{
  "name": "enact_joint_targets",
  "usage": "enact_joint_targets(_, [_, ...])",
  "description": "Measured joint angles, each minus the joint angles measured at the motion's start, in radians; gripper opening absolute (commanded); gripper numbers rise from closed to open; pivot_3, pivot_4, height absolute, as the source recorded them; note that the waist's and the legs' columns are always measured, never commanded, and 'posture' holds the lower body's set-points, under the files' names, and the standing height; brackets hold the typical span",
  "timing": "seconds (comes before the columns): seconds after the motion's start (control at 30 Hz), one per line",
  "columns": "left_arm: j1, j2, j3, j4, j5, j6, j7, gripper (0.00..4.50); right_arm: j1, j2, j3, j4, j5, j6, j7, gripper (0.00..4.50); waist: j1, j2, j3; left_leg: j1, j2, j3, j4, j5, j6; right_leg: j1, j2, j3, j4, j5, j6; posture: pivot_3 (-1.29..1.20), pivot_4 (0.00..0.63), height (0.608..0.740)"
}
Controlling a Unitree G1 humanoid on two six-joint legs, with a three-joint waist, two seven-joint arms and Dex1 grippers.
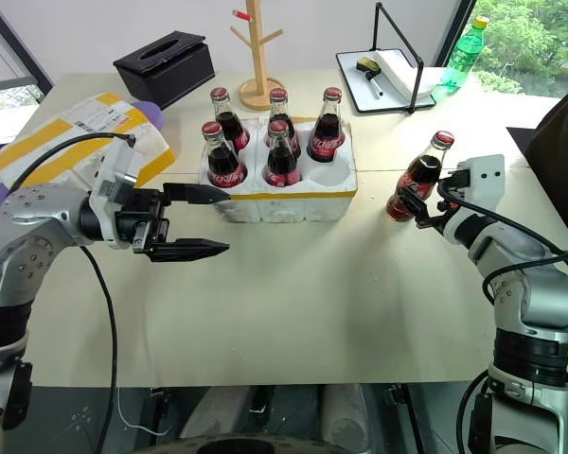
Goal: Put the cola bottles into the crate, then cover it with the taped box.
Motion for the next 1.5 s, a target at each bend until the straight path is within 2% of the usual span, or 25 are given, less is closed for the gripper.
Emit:
enact_joint_targets(0.3, [0.0, 0.0, 0.0, 0.0, -0.002, 0.001, 0.014, 4.5, -0.061, 0.02, 0.046, 0.137, -0.025, -0.083, 0.007, 4.47, -0.002, 0.0, 0.0, 0.0, 0.0, 0.0, 0.0, 0.0, 0.0, 0.0, 0.0, 0.0, 0.0, 0.0, 0.0, 0.0, 0.15, 0.736])
enact_joint_targets(0.33, [0.0, 0.0, 0.0, 0.0, -0.002, 0.001, 0.015, 4.5, -0.068, 0.02, 0.047, 0.148, -0.028, -0.095, 0.007, 3.96, -0.001, 0.0, 0.0, 0.0, 0.0, 0.0, 0.0, 0.0, 0.0, 0.0, 0.0, 0.0, 0.0, 0.0, 0.0, 0.0, 0.15, 0.736])
enact_joint_targets(0.37, [0.0, 0.0, 0.0, 0.0, -0.002, 0.001, 0.016, 4.5, -0.074, 0.022, 0.048, 0.159, -0.031, -0.107, 0.008, 3.77, -0.001, 0.0, 0.0, 0.0, 0.0, 0.0, 0.0, 0.0, 0.0, 0.0, 0.0, 0.0, 0.0, 0.0, 0.0, 0.0, 0.15, 0.736])
enact_joint_targets(0.4, [-0.001, 0.0, 0.0, 0.0, -0.002, 0.001, 0.017, 4.5, -0.087, 0.029, 0.052, 0.185, -0.033, -0.121, 0.012, 3.19, -0.002, 0.0, 0.0, 0.0, 0.0, 0.0, 0.0, 0.0, 0.0, 0.0, 0.0, 0.0, 0.0, 0.0, 0.0, 0.0, 0.15, 0.736])
enact_joint_targets(0.43, [-0.001, 0.0, 0.0, 0.0, -0.002, 0.001, 0.017, 4.5, -0.088, 0.033, 0.053, 0.189, -0.035, -0.13, 0.013, 2.83, -0.002, 0.0, 0.0, 0.0, 0.0, 0.0, 0.0, 0.0, 0.0, 0.0, 0.0, 0.0, 0.0, 0.0, 0.0, 0.0, 0.15, 0.736])
enact_joint_targets(0.47, [-0.001, 0.001, 0.0, 0.0, -0.002, 0.001, 0.017, 4.5, -0.089, 0.035, 0.053, 0.194, -0.037, -0.139, 0.015, 2.78, -0.002, 0.0, 0.0, 0.0, 0.0, 0.0, 0.0, 0.0, 0.0, 0.0, 0.0, 0.0, 0.0, 0.0, 0.0, 0.0, 0.15, 0.736])
enact_joint_targets(0.87, [-0.001, 0.007, 0.0, 0.0, -0.002, 0.001, 0.018, 4.5, -0.1, 0.017, 0.048, 0.169, 0.001, -0.134, 0.057, 2.79, -0.002, 0.002, 0.001, 0.0, 0.0, 0.0, 0.0, 0.0, 0.0, -0.001, 0.0, 0.0, 0.0, 0.0, 0.0, 0.0, 0.15, 0.736])
enact_joint_targets(1.17, [-0.011, 0.013, 0.001, 0.004, -0.002, 0.001, 0.023, 4.5, -0.353, -0.017, 0.046, -0.031, 0.167, -0.031, 0.073, 2.79, -0.008, 0.005, 0.003, 0.0, 0.002, 0.001, -0.002, 0.0, 0.0, -0.002, 0.001, 0.001, 0.0, 0.0, 0.0, 0.0, 0.15, 0.736])
enact_joint_targets(1.33, [-0.011, 0.018, 0.005, 0.012, 0.001, -0.001, 0.034, 4.5, -0.377, 0.035, 0.16, -0.06, 0.194, 0.015, 0.088, 2.79, -0.004, 0.005, 0.003, -0.001, 0.001, 0.001, -0.001, 0.0, 0.0, -0.001, 0.001, 0.001, -0.001, 0.0, 0.0, 0.0, 0.15, 0.736])
enact_joint_targets(1.5, [-0.009, 0.029, 0.013, 0.019, 0.001, -0.003, 0.037, 4.5, -0.376, 0.067, 0.264, -0.023, 0.142, -0.004, 0.105, 2.79, -0.001, 0.005, 0.003, -0.001, 0.001, 0.001, -0.001, 0.0, 0.0, -0.002, 0.001, 0.001, -0.001, 0.0, 0.0, 0.0, 0.15, 0.736])
